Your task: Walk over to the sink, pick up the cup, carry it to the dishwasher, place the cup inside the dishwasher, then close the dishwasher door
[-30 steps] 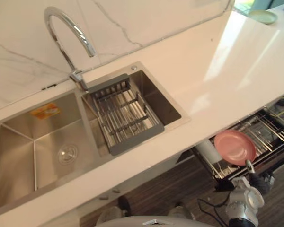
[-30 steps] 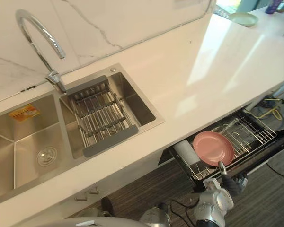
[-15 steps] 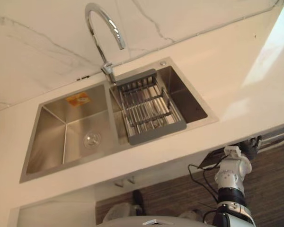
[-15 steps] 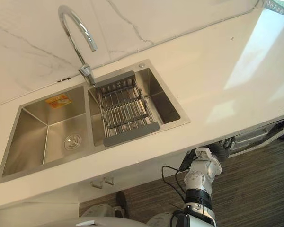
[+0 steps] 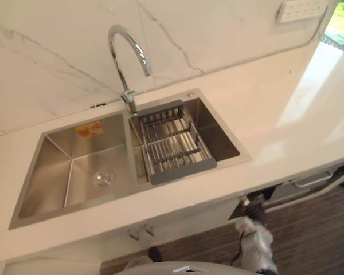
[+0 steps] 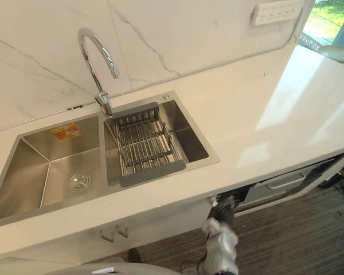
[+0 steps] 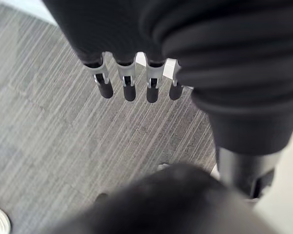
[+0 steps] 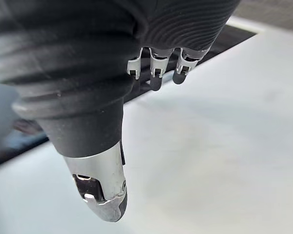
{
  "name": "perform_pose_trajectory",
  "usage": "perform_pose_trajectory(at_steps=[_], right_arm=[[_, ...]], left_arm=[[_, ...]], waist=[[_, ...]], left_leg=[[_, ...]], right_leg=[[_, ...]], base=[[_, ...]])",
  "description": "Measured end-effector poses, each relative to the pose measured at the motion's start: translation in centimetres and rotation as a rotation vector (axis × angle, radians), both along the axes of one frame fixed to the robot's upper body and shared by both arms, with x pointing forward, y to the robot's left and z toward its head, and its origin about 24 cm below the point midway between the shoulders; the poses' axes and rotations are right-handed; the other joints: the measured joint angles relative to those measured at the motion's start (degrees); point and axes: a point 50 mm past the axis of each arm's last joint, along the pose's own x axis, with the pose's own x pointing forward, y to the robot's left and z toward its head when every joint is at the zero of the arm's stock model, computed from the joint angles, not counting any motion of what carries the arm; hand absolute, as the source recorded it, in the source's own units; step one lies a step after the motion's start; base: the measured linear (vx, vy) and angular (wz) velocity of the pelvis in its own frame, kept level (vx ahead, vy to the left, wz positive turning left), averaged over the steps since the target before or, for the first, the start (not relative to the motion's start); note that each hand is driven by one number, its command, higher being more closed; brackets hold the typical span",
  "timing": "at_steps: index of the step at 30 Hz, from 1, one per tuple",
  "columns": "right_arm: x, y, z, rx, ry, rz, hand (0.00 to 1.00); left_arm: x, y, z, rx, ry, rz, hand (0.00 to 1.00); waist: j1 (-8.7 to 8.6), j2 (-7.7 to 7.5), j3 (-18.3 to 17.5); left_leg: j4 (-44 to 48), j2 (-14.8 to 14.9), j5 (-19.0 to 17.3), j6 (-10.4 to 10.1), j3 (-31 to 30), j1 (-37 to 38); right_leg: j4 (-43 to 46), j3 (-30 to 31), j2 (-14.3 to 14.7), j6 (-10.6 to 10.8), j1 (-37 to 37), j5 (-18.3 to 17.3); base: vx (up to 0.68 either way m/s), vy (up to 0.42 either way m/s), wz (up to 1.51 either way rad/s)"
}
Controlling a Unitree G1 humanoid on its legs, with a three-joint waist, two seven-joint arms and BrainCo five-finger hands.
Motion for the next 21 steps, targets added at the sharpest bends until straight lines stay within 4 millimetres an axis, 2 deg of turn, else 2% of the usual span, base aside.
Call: perform_pose_trajectory(at_steps=[2,5,7,8,10,12,13,14,15,16,17,18,19,20,21], right_arm=[[-2.7,1.3,-2.4,0.010,0.179,0.069,0.00],[-3.4,1.6,-3.4,0.002,0.296,0.097,0.00],[-4.5,1.0,-4.1,0.005,0.378,0.064,0.00],[-5.3,0.4,-4.4,-0.002,0.436,0.045,0.00],[-6.1,-0.3,-4.6,-0.015,0.499,0.056,0.00],[-6.7,-0.7,-4.8,-0.019,0.543,0.052,0.00],[-6.9,-0.9,-4.8,-0.023,0.561,0.048,0.00],[-6.5,-0.7,-4.8,-0.026,0.557,0.058,0.00],[-6.1,-0.4,-4.8,-0.023,0.552,0.071,0.00],[-5.8,0.4,-5.0,-0.003,0.559,0.090,0.00],[-5.8,1.5,-5.2,0.031,0.563,0.098,0.00],[-5.8,2.0,-5.3,0.045,0.562,0.101,0.00],[-5.7,2.5,-5.4,0.061,0.560,0.103,0.00],[-5.7,2.6,-5.4,0.064,0.559,0.108,0.00],[-5.7,2.6,-5.4,0.068,0.557,0.108,0.00]], left_arm=[[-0.1,0.0,0.0,0.008,-0.040,0.089,0.00],[-0.3,0.6,0.0,0.000,-0.110,0.114,0.00],[-0.3,1.0,0.1,0.009,-0.159,0.114,0.00],[-0.2,1.2,0.1,0.004,-0.180,0.095,0.00],[-0.1,1.7,0.2,-0.012,-0.199,0.037,0.00],[0.0,1.9,0.2,-0.038,-0.210,-0.014,0.00],[0.0,2.3,0.3,-0.035,-0.204,-0.041,0.00],[1.3,3.0,0.2,-0.001,-0.222,-0.061,0.00],[2.3,3.4,0.2,0.016,-0.251,-0.071,0.00],[3.5,5.1,0.4,0.063,-0.292,-0.111,0.00],[4.9,6.3,0.6,0.104,-0.327,-0.120,0.00],[5.8,6.4,0.7,0.112,-0.345,-0.120,0.00],[7.1,6.5,0.8,0.114,-0.376,-0.106,0.00],[7.4,6.5,0.8,0.111,-0.376,-0.111,0.00],[7.3,6.5,0.7,0.108,-0.370,-0.108,0.00]], waist=[[0.91,-0.50,-0.1],[0.99,-2.00,-0.2],[1.25,-3.16,-0.3],[1.48,-3.69,-0.3],[1.35,-4.55,-0.3],[0.50,-5.00,-0.2],[-0.44,-5.04,-0.2],[-1.12,-6.26,0.0],[-1.23,-7.26,0.3],[-1.30,-8.07,1.7],[-1.76,-10.62,1.9],[-1.95,-11.29,2.2],[-1.95,-11.73,2.4],[-2.17,-11.71,2.4],[-2.56,-11.72,2.5]], left_leg=[[-1.4,-0.4,0.1,-0.5,-0.8,0.6],[-3.1,-1.0,0.5,-0.3,-0.9,1.3],[-3.3,-1.8,0.3,0.1,-1.2,1.4],[-3.3,-2.4,0.0,1.2,-1.7,1.3],[-3.4,-3.9,-0.7,1.9,-2.4,1.4],[-3.5,-5.1,-1.9,3.0,-3.2,1.9],[-3.5,-5.5,-2.0,2.9,-4.3,2.3],[-3.5,-5.4,-2.0,3.0,-5.9,2.6],[-3.5,-5.3,-2.2,3.3,-6.8,2.9],[-3.4,-5.1,-2.5,3.8,-8.8,4.4],[-3.5,-4.7,-2.5,4.1,-10.8,4.5],[-3.5,-4.4,-2.5,4.1,-11.9,4.6],[-3.5,-3.6,-2.5,4.1,-13.4,4.4],[-3.5,-3.3,-2.6,3.9,-14.1,4.2],[-3.5,-3.5,-2.6,3.9,-14.8,4.3]], right_leg=[[-0.2,-0.7,0.0,0.2,0.6,-0.3],[-1.2,-0.6,0.0,0.8,1.0,0.1],[-2.2,-0.6,-0.2,1.2,1.6,0.4],[-2.0,-0.6,-0.6,1.4,1.6,0.4],[-0.1,-0.8,-2.4,2.2,1.5,-0.2],[6.3,0.2,-5.1,2.4,0.4,-0.8],[14.0,3.5,-7.2,0.7,-2.3,0.3],[21.8,8.2,-8.4,-2.8,-5.8,2.8],[25.2,10.7,-8.7,-4.4,-7.4,4.3],[30.9,15.5,-8.9,-3.9,-10.1,6.3],[31.4,18.0,-7.7,-2.7,-11.0,1.6],[29.7,18.8,-6.4,-2.3,-10.9,-0.7],[23.9,20.3,-3.1,-1.0,-10.8,-3.1],[17.9,22.5,-0.8,-0.7,-10.6,-3.1],[15.7,23.6,0.0,-0.9,-10.6,-2.2]], base=[[0.05,-0.024,0.16],[0.04,0.010,0.04],[0.06,0.041,0.10],[0.07,0.073,0.09],[0.08,0.085,0.14],[0.08,0.086,0.25],[0.05,0.133,0.50],[0.05,0.139,0.57],[0.11,0.075,0.56],[0.10,0.002,0.64],[0.09,-0.024,0.69],[0.04,-0.036,0.81],[0.02,-0.028,0.61],[0.01,-0.031,0.53],[-0.01,-0.019,0.25]])
